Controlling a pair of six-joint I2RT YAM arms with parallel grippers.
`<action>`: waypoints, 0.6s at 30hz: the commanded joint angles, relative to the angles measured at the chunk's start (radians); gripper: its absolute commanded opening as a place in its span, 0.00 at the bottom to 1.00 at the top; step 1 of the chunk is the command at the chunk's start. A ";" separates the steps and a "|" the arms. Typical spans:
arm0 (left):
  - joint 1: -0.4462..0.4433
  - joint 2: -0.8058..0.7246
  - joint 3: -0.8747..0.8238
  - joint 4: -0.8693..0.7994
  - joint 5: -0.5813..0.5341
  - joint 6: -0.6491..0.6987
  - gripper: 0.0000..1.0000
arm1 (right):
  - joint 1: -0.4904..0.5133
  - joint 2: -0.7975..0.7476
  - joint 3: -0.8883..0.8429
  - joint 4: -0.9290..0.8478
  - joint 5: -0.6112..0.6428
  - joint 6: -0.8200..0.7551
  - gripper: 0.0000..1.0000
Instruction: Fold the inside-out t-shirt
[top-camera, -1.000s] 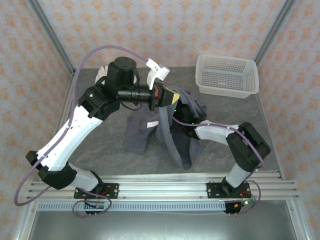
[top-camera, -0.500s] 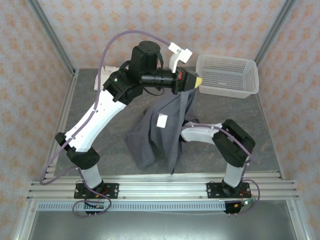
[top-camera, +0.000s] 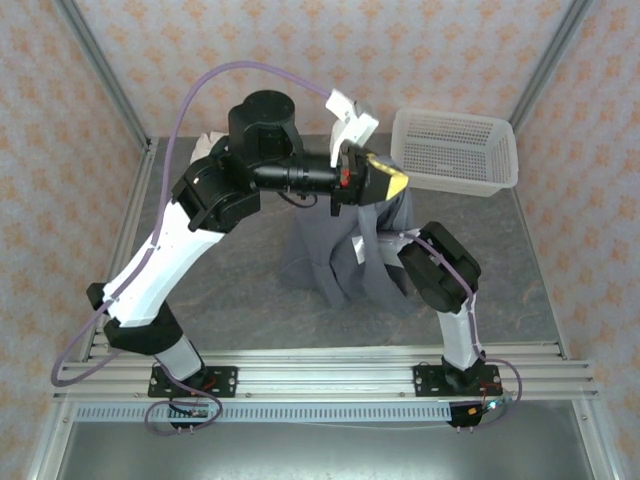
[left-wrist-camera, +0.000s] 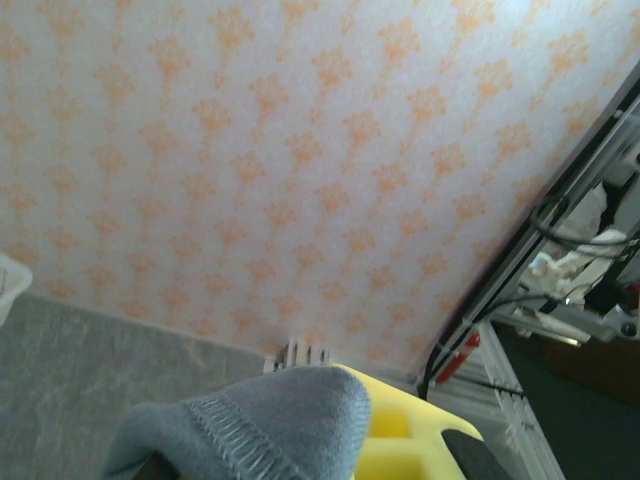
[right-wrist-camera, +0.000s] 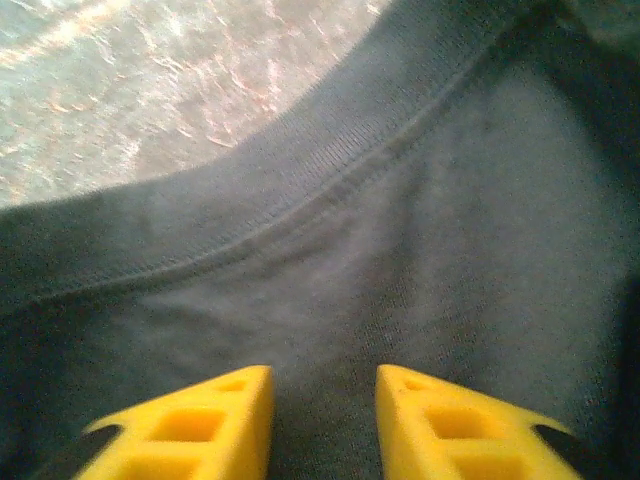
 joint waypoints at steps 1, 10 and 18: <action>-0.004 -0.061 -0.077 -0.011 -0.066 0.082 0.00 | -0.003 -0.026 0.084 -0.246 0.030 -0.035 0.43; -0.005 -0.106 -0.149 -0.039 -0.110 0.152 0.00 | 0.001 0.001 0.007 -0.418 -0.052 -0.058 0.99; -0.004 -0.138 -0.110 -0.039 -0.160 0.180 0.00 | 0.011 0.151 0.048 -0.459 -0.042 -0.049 0.51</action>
